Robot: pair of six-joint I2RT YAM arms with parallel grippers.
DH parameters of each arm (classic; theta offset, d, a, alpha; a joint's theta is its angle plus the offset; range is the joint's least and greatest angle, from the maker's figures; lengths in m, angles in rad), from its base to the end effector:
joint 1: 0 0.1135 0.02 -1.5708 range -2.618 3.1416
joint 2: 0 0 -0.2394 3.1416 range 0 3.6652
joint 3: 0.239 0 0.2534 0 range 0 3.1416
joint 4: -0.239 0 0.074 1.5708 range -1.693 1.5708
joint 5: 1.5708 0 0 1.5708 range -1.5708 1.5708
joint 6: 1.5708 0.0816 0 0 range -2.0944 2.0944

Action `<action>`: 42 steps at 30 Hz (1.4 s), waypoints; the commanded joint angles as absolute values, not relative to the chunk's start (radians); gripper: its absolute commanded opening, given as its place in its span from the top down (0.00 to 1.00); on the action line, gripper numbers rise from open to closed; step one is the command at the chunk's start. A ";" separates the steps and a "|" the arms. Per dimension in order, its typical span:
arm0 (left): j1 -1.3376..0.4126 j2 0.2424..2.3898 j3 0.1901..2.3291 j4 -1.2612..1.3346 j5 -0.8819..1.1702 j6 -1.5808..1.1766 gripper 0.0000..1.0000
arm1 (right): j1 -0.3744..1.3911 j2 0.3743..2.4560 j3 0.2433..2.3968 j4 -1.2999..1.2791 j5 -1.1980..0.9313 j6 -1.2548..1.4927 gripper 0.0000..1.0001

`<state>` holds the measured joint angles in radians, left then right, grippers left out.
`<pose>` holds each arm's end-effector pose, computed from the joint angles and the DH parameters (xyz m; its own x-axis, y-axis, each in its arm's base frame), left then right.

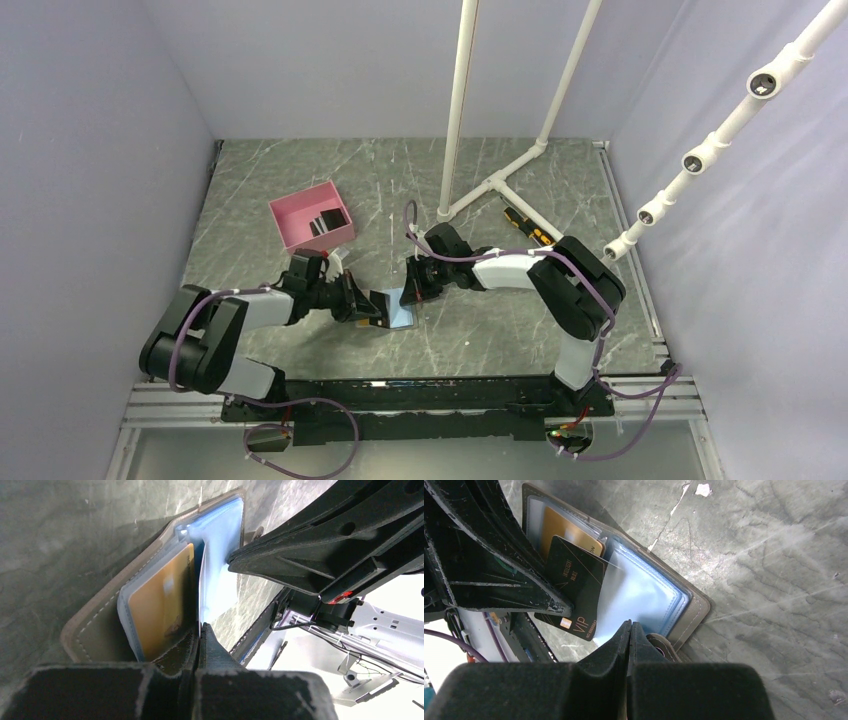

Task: Put the credit cards into the card holder
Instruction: Insert the credit card into the card holder.

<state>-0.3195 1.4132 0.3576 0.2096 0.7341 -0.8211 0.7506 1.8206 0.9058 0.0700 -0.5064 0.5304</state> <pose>0.2156 -0.1289 0.0645 -0.9636 -0.2535 -0.0847 -0.0740 0.5573 -0.8270 0.2461 0.2836 0.0783 -0.8926 -0.2276 -0.3892 -0.4410 0.6202 0.6487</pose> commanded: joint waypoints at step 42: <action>-0.325 1.519 0.341 0.428 0.789 -0.803 1.00 | 0.761 1.752 0.905 -0.092 -0.356 0.472 0.84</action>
